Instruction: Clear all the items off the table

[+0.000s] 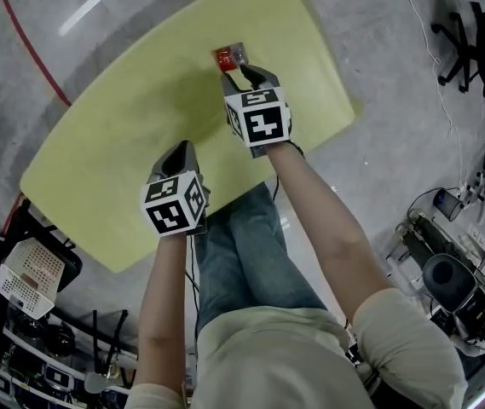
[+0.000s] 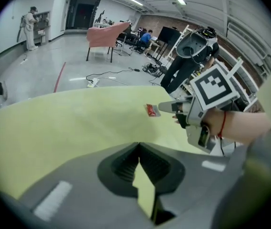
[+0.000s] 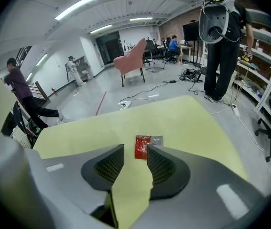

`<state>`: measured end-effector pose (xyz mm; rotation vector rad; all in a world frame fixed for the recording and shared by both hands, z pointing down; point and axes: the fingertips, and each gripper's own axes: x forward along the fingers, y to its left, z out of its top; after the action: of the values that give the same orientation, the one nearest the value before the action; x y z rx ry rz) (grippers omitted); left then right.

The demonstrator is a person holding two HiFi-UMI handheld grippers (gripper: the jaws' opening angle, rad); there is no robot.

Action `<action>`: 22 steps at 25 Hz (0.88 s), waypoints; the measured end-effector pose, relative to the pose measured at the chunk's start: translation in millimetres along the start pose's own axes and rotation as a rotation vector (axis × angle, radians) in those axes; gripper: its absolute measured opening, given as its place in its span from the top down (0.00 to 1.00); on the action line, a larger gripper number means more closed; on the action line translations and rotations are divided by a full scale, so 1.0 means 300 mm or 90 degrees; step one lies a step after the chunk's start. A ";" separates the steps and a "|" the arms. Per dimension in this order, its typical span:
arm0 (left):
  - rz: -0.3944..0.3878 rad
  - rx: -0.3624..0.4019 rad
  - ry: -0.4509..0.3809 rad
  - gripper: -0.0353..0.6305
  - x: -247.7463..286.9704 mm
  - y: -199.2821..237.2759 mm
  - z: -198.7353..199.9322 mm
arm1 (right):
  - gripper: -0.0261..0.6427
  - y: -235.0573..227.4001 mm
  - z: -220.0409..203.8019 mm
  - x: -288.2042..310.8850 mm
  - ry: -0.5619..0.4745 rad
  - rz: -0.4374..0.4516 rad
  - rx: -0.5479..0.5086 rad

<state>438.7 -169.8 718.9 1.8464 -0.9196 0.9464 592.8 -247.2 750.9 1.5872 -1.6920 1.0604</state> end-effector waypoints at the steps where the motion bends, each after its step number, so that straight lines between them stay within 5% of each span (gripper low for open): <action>1: 0.001 -0.003 0.002 0.93 0.009 0.008 -0.004 | 0.74 -0.002 0.000 0.017 0.002 0.000 -0.001; 15: 0.002 -0.030 0.013 0.93 0.099 0.074 -0.049 | 0.57 -0.038 -0.042 0.215 0.052 -0.007 -0.022; 22: -0.009 -0.035 0.026 0.93 0.113 0.044 -0.081 | 0.64 -0.074 -0.038 0.229 0.039 -0.075 -0.072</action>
<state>436.5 -160.5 761.6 1.7785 -0.8991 0.9376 605.0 -273.0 818.3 1.5460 -1.5700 0.9292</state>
